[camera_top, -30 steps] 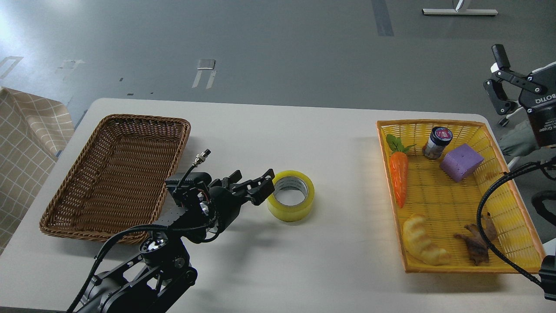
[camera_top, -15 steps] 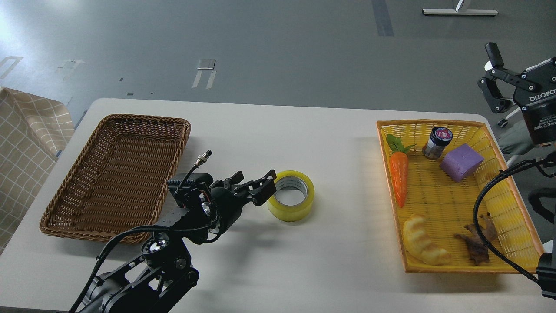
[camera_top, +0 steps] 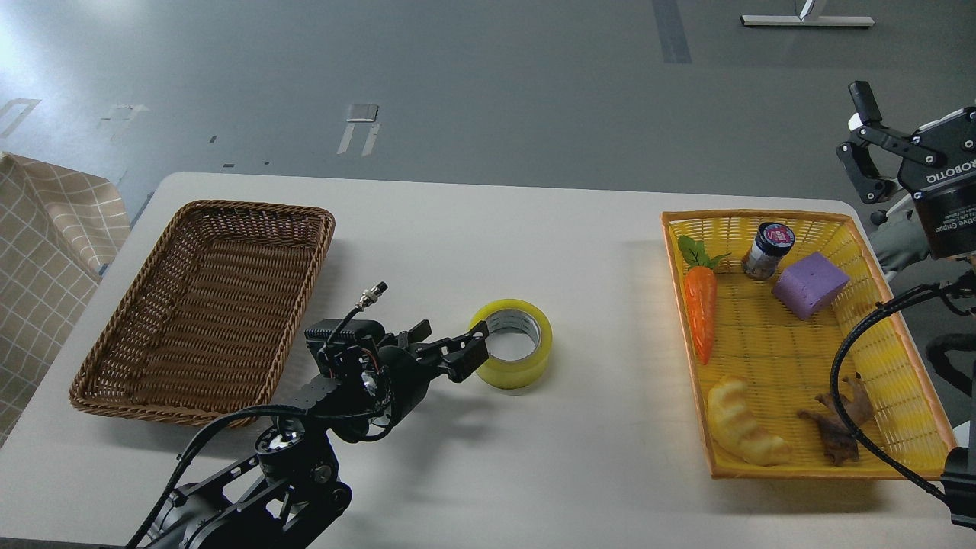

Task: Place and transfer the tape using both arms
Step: 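Position the left gripper around the tape roll's rim and close, then lift the tape roll and carry it over the wicker basket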

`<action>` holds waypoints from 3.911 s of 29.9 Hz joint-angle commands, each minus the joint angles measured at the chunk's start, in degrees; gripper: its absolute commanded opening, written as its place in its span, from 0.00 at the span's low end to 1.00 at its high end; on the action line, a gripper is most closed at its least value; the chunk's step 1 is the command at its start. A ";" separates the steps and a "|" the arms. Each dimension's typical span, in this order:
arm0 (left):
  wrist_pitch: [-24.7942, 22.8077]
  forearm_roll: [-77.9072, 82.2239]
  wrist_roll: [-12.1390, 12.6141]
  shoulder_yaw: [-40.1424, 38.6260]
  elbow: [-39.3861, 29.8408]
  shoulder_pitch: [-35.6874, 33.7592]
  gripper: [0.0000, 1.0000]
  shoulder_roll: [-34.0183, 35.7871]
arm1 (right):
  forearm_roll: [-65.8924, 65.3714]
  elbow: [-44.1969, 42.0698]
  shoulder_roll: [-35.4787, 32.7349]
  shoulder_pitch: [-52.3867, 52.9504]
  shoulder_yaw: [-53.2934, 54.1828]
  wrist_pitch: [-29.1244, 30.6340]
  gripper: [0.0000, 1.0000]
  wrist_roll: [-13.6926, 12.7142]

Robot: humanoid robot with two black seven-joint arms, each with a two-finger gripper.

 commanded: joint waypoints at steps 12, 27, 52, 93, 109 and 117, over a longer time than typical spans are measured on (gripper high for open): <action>-0.12 0.00 0.00 1.29 2.21 -2.75 0.98 -1.13 | -0.01 -0.41 -0.09 -0.79 -0.22 0.00 1.00 0.00; -0.38 0.00 0.00 4.99 3.87 -6.09 0.98 -1.13 | -0.10 -0.58 -0.35 -1.14 -0.22 0.00 1.00 0.00; -0.82 0.00 -0.09 7.45 8.36 -9.60 0.74 -1.66 | -0.10 -0.76 -0.44 -2.99 -0.13 0.00 1.00 0.00; -9.09 0.00 0.00 7.45 4.58 -13.21 0.18 0.36 | -0.18 -1.73 -0.70 -6.33 -0.13 0.00 1.00 0.00; -9.00 0.00 0.09 6.05 -2.44 -17.60 0.18 10.27 | -0.36 -3.39 -0.79 -5.71 -0.13 0.00 1.00 0.00; -9.00 0.00 0.00 5.34 -5.09 -20.67 0.18 21.78 | -0.36 -4.01 -0.70 -5.45 -0.13 0.00 1.00 0.00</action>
